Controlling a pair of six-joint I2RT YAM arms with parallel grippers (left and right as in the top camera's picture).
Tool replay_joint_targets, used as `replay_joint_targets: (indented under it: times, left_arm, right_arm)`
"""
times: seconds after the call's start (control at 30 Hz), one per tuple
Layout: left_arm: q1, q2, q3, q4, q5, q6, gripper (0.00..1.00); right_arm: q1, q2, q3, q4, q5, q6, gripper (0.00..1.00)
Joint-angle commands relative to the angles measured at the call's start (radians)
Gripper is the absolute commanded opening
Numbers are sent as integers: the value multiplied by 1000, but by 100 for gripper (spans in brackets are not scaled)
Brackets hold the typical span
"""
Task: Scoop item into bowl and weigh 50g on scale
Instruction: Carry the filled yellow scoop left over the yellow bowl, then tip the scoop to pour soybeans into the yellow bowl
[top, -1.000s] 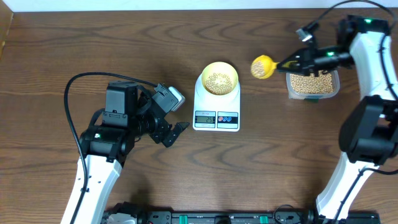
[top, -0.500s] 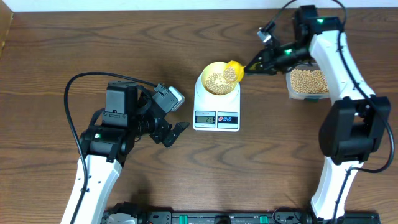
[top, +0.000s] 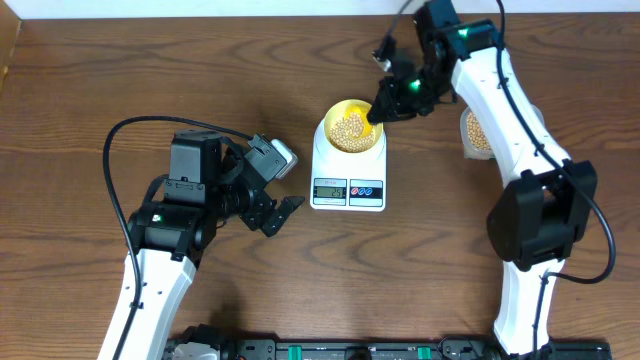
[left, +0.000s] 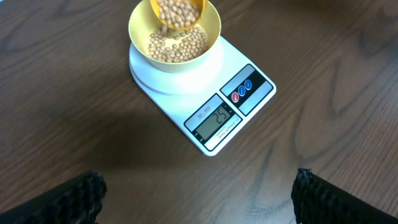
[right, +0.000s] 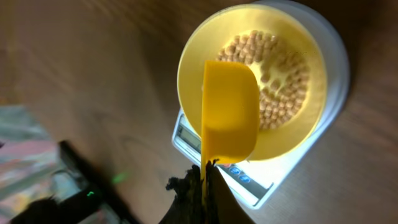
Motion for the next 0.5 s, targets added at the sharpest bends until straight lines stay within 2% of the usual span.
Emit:
replay_joint_targets:
  times: [0.0, 0.2, 0.47]
  left_arm:
    - [5, 0, -2, -3, 9, 13, 98]
    - [5, 0, -2, -3, 9, 14, 98]
    - [5, 0, -2, -3, 9, 13, 98]
  right_arm:
    - [37, 8, 73, -17, 190, 9, 1]
    - [78, 8, 92, -21, 305, -2, 1]
    - [158, 6, 111, -22, 475, -95, 1]
